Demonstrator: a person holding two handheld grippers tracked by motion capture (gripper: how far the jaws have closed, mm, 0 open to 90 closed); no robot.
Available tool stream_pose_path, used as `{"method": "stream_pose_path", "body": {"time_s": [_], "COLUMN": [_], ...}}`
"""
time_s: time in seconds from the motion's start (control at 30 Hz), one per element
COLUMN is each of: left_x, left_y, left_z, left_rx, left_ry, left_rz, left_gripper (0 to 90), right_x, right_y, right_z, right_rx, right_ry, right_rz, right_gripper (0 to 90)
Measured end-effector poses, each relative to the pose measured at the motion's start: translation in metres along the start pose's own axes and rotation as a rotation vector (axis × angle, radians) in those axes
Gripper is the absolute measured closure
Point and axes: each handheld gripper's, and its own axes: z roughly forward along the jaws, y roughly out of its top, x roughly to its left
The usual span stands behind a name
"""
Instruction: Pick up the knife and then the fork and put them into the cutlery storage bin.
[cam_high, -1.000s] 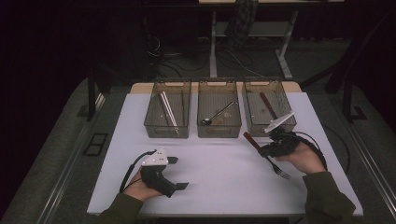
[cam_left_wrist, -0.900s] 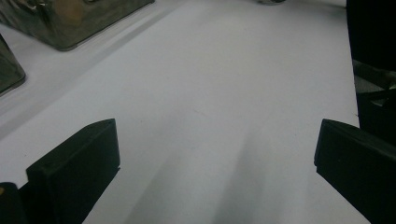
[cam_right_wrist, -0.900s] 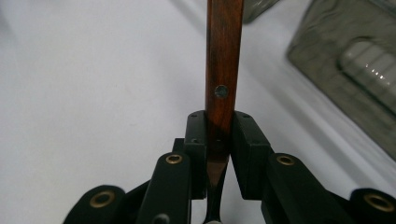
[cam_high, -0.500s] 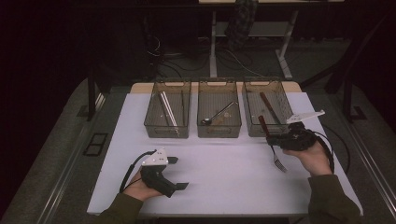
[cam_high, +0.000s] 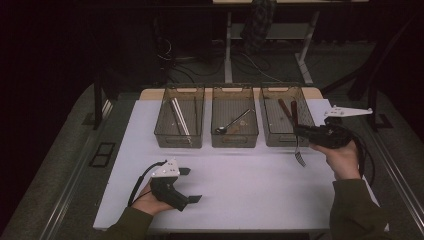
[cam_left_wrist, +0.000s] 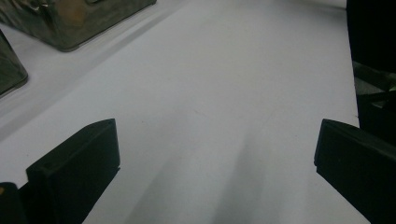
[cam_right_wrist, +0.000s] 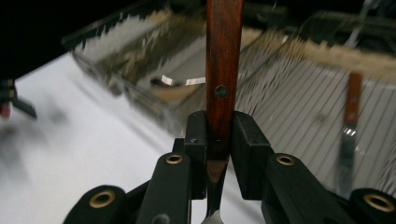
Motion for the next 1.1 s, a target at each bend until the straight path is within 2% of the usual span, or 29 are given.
{"method": "stream_pose_path", "body": {"time_s": [0.13, 0.3, 0.4, 0.6, 0.77, 0.9, 1.0, 1.07, 1.1], "left_x": [0.0, 0.0, 0.0, 0.0, -0.001, 0.0, 0.0, 0.0, 0.0], "left_y": [0.0, 0.0, 0.0, 0.0, 0.001, 0.001, 0.001, 0.001, 0.001], "left_z": [0.0, 0.0, 0.0, -0.001, -0.001, -0.001, -0.001, -0.001, -0.001], "left_rx": [-0.002, -0.004, -0.003, -0.008, -0.012, -0.015, -0.015, -0.013, -0.012], "left_ry": [-0.002, -0.003, -0.004, -0.007, -0.009, -0.01, -0.011, -0.01, -0.01], "left_rz": [0.001, -0.003, 0.002, -0.003, -0.001, 0.001, -0.001, 0.0, 0.001], "left_gripper": [0.0, 0.0, 0.0, 0.0, 0.0, 0.0, 0.0, 0.0, 0.0], "right_x": [-0.001, -0.002, -0.004, -0.011, -0.025, -0.034, -0.036, -0.038, -0.038], "right_y": [0.019, 0.042, 0.054, 0.071, 0.076, 0.072, 0.068, 0.064, 0.062], "right_z": [-0.001, 0.004, 0.01, 0.027, 0.045, 0.058, 0.067, 0.072, 0.075], "right_rx": [-0.035, -0.054, -0.053, -0.066, -0.07, -0.068, -0.057, -0.063, -0.059], "right_ry": [-0.041, -0.088, -0.113, -0.196, -0.26, -0.278, -0.298, -0.284, -0.292], "right_rz": [-0.007, -0.014, -0.022, -0.029, -0.006, 0.009, -0.005, 0.01, 0.007], "right_gripper": [77.1, 77.1, 77.0, 77.0, 77.0, 77.0, 77.0, 77.0, 77.0]}}
